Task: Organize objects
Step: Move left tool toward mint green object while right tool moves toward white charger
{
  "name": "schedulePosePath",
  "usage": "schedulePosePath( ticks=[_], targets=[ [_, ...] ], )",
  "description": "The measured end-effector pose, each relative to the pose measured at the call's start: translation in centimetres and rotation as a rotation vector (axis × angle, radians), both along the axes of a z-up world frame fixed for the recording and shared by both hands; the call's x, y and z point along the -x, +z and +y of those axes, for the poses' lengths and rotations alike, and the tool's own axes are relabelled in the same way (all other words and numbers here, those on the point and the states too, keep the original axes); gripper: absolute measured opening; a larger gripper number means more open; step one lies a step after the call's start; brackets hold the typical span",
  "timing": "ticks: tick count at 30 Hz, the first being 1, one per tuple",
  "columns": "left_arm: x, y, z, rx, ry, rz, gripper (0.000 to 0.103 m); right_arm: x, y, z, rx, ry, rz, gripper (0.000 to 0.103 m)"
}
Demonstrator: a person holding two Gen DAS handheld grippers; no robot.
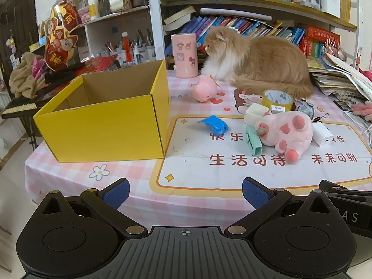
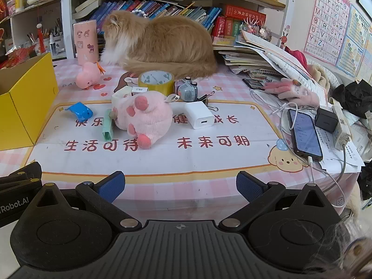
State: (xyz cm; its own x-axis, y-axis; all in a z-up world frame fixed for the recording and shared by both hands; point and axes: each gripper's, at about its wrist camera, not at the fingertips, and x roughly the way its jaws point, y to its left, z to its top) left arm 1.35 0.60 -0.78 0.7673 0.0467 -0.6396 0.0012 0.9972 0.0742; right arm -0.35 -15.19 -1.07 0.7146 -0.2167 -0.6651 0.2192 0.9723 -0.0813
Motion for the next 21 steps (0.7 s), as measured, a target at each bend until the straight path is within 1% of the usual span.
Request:
schedulePosePath(
  ticks=[16,21],
  targets=[
    [-0.41,0.02,0.10,-0.006,0.002,0.002,0.103,-0.61,-0.30,-0.14,-0.022,0.009,0.010,0.103],
    [-0.60,-0.13,0.42,0.000,0.011,0.014,0.103,-0.73,0.00,0.41,0.014,0.027,0.004,0.103]
  ],
)
